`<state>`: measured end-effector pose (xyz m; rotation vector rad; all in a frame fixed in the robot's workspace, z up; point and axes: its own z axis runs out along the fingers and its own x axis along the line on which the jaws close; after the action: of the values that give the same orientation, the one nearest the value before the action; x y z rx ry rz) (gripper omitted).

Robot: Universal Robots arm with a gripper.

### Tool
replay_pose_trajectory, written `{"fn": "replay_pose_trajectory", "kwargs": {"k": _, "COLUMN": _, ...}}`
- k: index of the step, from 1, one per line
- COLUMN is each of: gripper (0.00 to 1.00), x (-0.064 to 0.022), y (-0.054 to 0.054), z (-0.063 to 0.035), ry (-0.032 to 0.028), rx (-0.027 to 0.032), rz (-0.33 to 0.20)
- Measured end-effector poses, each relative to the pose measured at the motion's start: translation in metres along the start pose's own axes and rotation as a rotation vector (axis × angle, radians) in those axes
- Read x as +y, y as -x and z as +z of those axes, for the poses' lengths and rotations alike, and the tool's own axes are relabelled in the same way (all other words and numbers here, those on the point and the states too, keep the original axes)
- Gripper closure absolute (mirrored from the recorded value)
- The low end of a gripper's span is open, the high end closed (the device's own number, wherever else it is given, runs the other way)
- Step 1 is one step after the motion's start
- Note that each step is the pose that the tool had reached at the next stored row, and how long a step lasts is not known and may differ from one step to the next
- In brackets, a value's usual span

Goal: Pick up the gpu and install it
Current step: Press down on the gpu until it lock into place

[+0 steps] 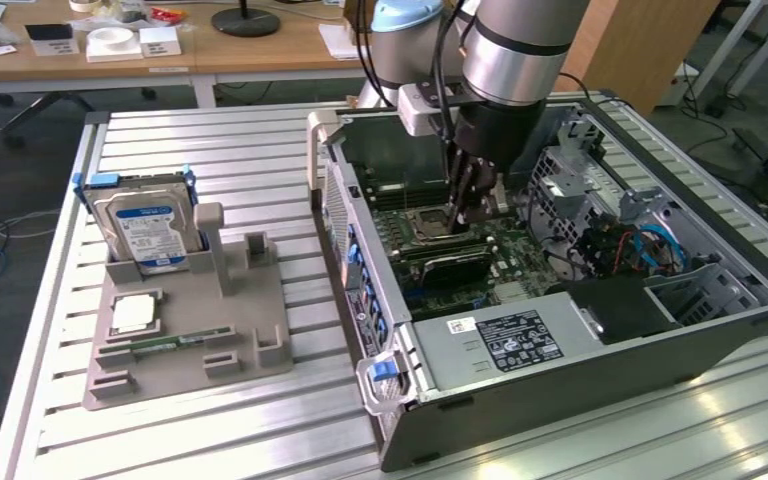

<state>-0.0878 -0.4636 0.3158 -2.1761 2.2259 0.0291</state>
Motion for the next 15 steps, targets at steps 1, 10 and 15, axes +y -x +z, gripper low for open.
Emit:
{"fn": "replay_pose_trajectory", "kwargs": {"k": 1, "gripper": 0.89, "x": 0.0000, "y": 0.0000, "z": 0.0000, "ry": 0.0000, "rx": 0.0000, "rz": 0.000}}
{"fn": "replay_pose_trajectory", "kwargs": {"k": 10, "gripper": 0.89, "x": -0.0008, "y": 0.0000, "z": 0.0000, "ry": 0.0001, "rx": 0.0001, "rz": 0.000}}
{"fn": "replay_pose_trajectory", "kwargs": {"k": 15, "gripper": 0.89, "x": -0.0033, "y": 0.0000, "z": 0.0029, "ry": 0.0003, "rx": 0.0000, "rz": 0.000}}
